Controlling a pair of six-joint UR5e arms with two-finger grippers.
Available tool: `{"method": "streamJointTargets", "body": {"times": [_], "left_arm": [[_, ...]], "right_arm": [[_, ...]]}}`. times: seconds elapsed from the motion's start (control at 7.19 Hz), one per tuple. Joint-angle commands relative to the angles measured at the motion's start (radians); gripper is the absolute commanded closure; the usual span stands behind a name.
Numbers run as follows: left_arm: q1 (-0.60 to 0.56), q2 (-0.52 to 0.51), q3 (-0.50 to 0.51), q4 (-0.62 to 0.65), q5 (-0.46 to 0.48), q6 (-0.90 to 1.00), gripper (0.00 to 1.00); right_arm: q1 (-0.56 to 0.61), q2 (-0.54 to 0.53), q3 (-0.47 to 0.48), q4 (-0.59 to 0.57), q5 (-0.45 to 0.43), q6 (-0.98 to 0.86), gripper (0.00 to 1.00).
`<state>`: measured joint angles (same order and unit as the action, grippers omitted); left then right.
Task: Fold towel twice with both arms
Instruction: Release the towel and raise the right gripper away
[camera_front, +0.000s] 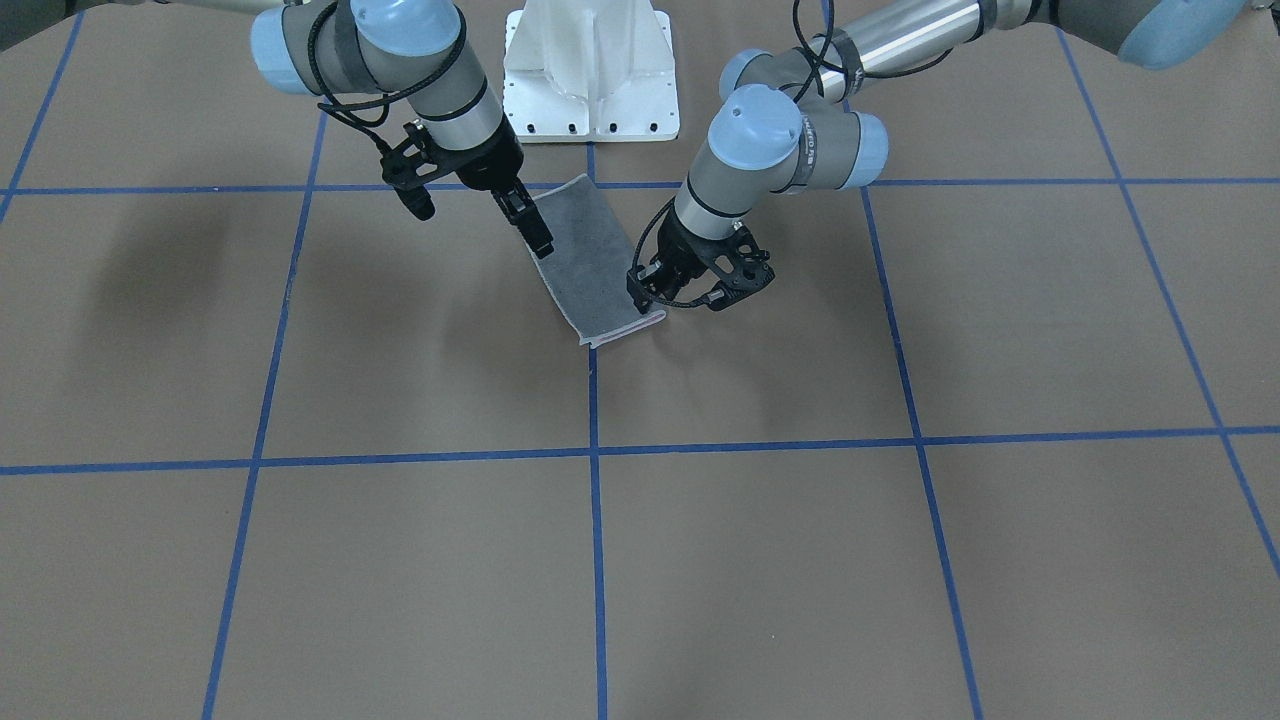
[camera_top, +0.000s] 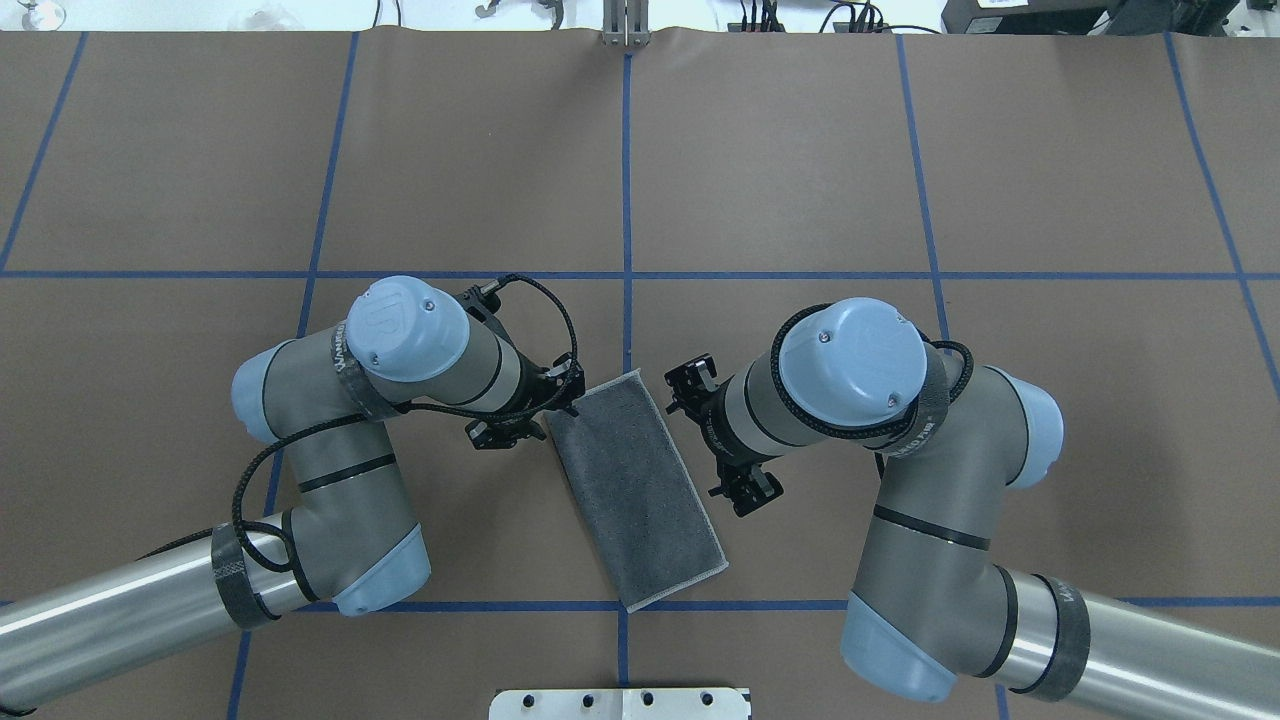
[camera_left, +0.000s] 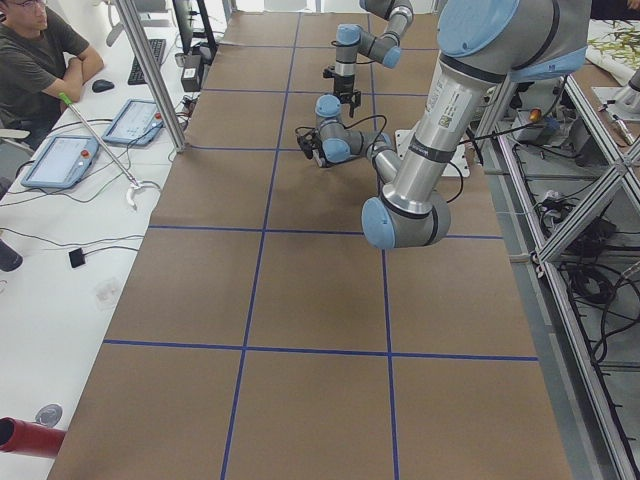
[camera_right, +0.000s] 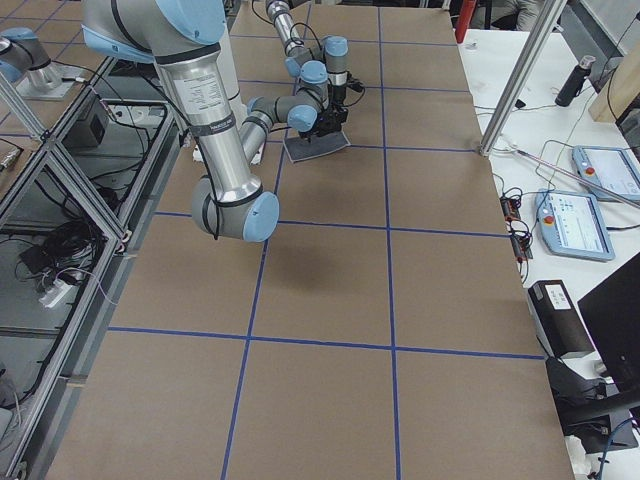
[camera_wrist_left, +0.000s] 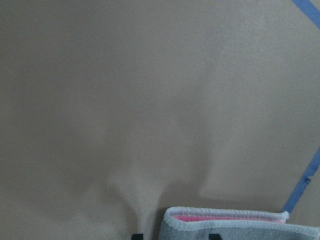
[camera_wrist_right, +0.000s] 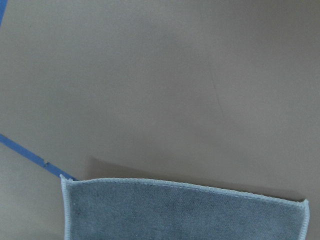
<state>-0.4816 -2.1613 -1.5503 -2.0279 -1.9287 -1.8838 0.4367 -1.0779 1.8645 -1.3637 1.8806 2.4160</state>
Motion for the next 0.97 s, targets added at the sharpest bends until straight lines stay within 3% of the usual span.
{"method": "streamJointTargets", "body": {"times": [0.0,0.14,0.28,0.7,0.83], "left_arm": [[0.001,0.000,0.007,0.000,0.001,0.000,0.63],[0.001,0.000,0.007,0.000,0.001,0.000,0.75],[0.001,0.000,0.007,0.000,0.001,0.000,0.97],[0.000,-0.028,0.024,-0.006,0.001,0.024,1.00],[-0.014,-0.043,0.027,-0.009,0.022,0.119,1.00]], "right_arm": [[0.026,0.001,0.002,0.000,0.017,-0.003,0.00],[0.057,-0.002,0.004,0.000,0.058,-0.006,0.00],[0.079,-0.005,-0.004,0.000,0.071,-0.062,0.00],[0.135,-0.031,-0.013,-0.002,0.103,-0.152,0.00],[0.146,-0.042,-0.013,-0.002,0.107,-0.155,0.00]]}}
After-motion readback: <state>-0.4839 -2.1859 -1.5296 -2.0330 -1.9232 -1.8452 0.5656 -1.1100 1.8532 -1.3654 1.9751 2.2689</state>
